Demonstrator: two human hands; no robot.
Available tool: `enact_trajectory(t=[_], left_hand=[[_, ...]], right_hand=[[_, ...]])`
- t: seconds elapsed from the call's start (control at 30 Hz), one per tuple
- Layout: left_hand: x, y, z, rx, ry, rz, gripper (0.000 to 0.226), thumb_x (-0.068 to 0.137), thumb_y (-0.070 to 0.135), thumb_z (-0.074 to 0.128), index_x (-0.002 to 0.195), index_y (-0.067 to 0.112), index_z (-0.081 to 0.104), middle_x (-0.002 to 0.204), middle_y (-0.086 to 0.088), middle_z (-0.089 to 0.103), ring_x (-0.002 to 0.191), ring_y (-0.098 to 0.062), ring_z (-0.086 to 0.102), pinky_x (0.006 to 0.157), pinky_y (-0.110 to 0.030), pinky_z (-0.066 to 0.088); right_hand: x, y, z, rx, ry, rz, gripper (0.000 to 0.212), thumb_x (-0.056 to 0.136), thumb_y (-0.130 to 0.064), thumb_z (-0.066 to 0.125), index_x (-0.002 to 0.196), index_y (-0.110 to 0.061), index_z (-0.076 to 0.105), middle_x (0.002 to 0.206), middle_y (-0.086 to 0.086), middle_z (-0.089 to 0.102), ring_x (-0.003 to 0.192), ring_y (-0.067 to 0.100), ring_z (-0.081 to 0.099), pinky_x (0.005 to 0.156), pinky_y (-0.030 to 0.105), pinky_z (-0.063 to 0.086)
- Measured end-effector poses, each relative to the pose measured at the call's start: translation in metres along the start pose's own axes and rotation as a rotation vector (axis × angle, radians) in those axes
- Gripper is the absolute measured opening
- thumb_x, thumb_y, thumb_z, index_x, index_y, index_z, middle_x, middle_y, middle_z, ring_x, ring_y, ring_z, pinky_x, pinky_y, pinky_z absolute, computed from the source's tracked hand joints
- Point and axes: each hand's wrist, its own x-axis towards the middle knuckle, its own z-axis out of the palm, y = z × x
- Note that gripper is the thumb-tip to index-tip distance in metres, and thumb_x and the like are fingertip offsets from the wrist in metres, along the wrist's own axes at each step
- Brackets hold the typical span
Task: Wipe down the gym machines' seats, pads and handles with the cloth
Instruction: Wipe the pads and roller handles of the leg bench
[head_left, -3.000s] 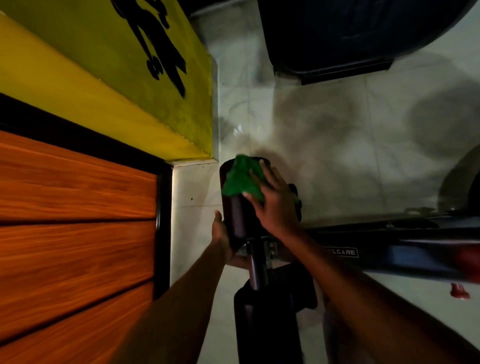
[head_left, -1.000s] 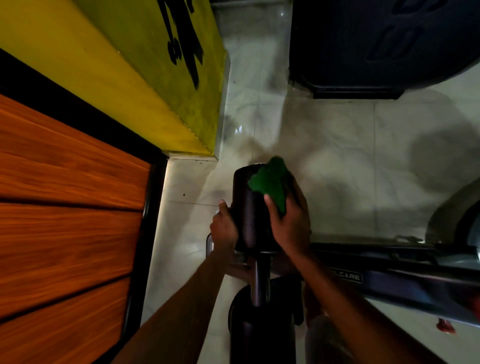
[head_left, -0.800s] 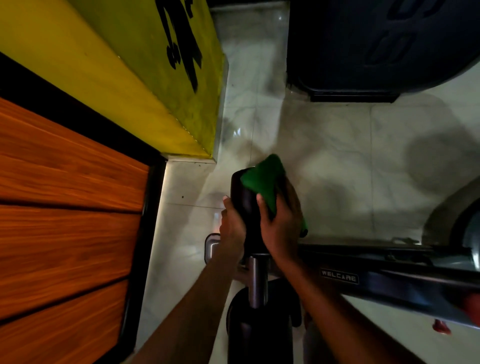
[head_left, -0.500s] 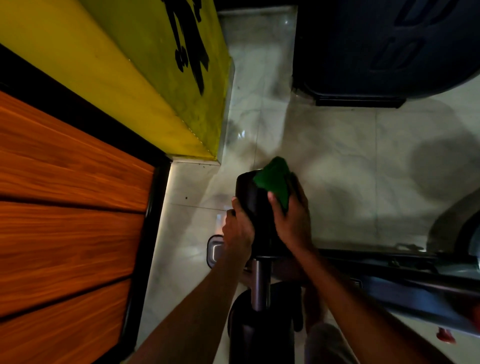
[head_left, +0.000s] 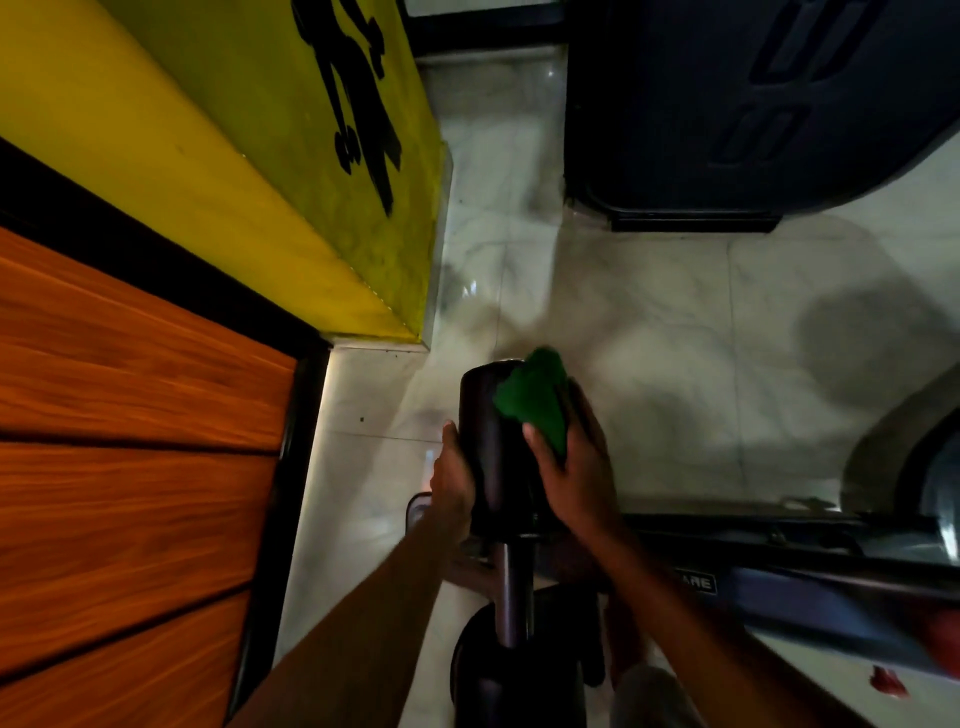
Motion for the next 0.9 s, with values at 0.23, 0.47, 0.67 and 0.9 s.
enact_trajectory(t=[0.23, 0.47, 0.67, 0.9], left_hand=[[-0.046, 0.033, -0.003, 0.326, 0.150, 0.135, 0.080, 0.090, 0.073, 0.021, 0.146, 0.021, 0.044, 0.143, -0.011, 0.051, 0.127, -0.035, 0.051, 0.112, -0.047, 0.036], [-0.059, 0.042, 0.013, 0.028, -0.042, 0.086, 0.092, 0.075, 0.091, 0.040, 0.142, 0.029, 0.051, 0.148, -0.005, 0.048, 0.131, -0.027, 0.051, 0.116, -0.045, 0.033], [-0.055, 0.048, 0.014, 0.050, 0.088, 0.076, 0.108, 0.067, 0.098, 0.031, 0.140, 0.022, 0.053, 0.145, -0.010, 0.052, 0.124, -0.033, 0.053, 0.114, -0.046, 0.034], [-0.042, 0.052, 0.007, -0.195, -0.224, -0.068, 0.074, 0.098, 0.063, 0.025, 0.124, 0.006, 0.063, 0.111, -0.021, 0.070, 0.099, -0.035, 0.064, 0.089, -0.037, 0.050]], right_hand=[[0.019, -0.022, 0.010, -0.001, 0.157, 0.128, 0.072, 0.098, -0.064, 0.046, 0.145, -0.010, 0.055, 0.153, 0.012, 0.051, 0.141, 0.028, 0.048, 0.117, 0.032, 0.037], [-0.046, -0.005, -0.005, 0.056, -0.030, -0.015, 0.066, 0.101, -0.055, 0.051, 0.154, -0.017, 0.044, 0.164, 0.006, 0.033, 0.152, 0.019, 0.031, 0.122, 0.029, 0.029], [0.059, -0.003, -0.002, 0.239, 0.057, 0.350, 0.048, 0.098, -0.054, 0.058, 0.124, -0.016, 0.068, 0.119, 0.010, 0.072, 0.113, 0.030, 0.065, 0.085, 0.025, 0.045], [-0.068, -0.007, -0.008, 0.086, 0.006, 0.008, 0.067, 0.101, -0.054, 0.052, 0.153, -0.013, 0.046, 0.160, 0.008, 0.040, 0.148, 0.017, 0.038, 0.119, 0.025, 0.033]])
